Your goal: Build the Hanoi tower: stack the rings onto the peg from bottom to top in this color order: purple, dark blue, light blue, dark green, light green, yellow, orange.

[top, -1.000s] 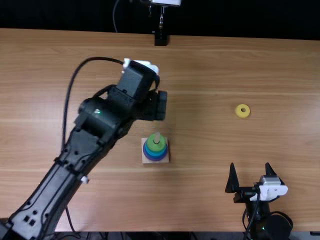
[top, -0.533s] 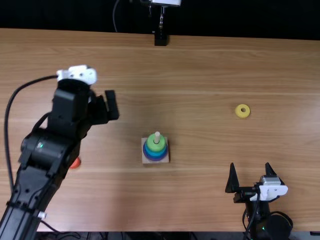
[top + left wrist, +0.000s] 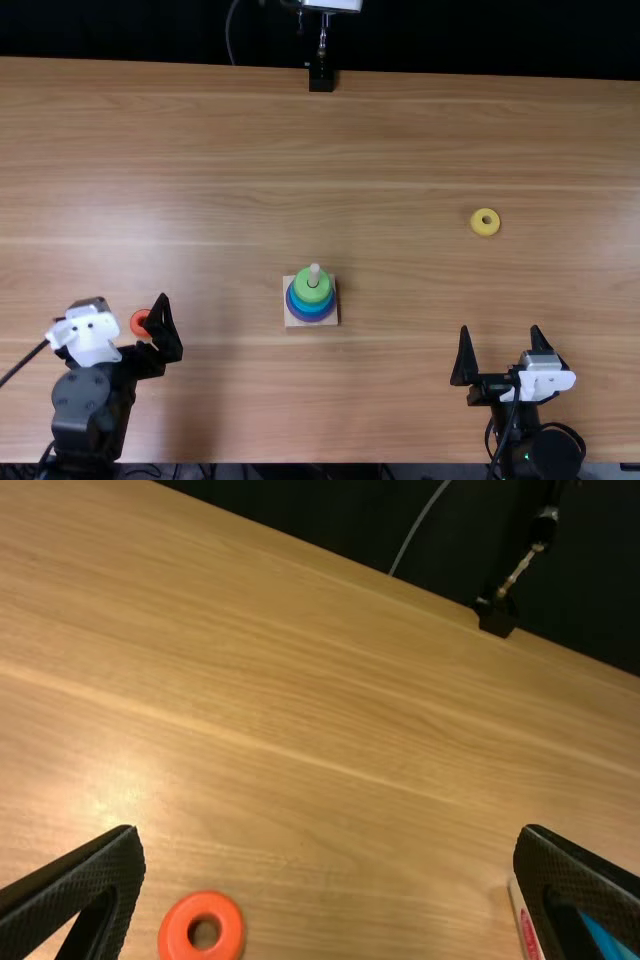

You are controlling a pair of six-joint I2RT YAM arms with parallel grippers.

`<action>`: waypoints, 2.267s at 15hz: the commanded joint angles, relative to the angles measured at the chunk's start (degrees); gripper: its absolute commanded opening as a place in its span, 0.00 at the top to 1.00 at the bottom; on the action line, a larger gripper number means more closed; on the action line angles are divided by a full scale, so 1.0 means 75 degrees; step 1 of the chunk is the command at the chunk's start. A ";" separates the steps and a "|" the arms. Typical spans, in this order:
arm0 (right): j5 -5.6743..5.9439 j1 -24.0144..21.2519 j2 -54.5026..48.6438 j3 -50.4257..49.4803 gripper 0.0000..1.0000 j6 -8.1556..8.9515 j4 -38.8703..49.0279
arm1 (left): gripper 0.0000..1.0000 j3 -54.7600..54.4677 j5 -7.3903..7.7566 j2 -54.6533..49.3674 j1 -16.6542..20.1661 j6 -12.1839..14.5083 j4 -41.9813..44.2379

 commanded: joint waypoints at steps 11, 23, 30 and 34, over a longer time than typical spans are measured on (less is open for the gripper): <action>0.0096 -0.0073 -0.0095 -0.0094 0.00 -0.0006 -0.0001 | 0.00 -0.1971 0.0521 -0.3350 0.0366 0.1647 0.0112; 0.0096 -0.0073 -0.0095 -0.0094 0.00 -0.0006 -0.0001 | 0.00 -0.1983 0.0507 -0.3350 0.0436 0.1633 0.0196; 0.0096 -0.0073 -0.0095 -0.0094 0.00 -0.0006 -0.0001 | 0.00 -0.1983 0.0507 -0.3350 0.0436 0.1633 0.0196; 0.0096 -0.0073 -0.0095 -0.0094 0.00 -0.0006 -0.0001 | 0.00 -0.1983 0.0492 -0.3350 0.0436 0.1633 0.0196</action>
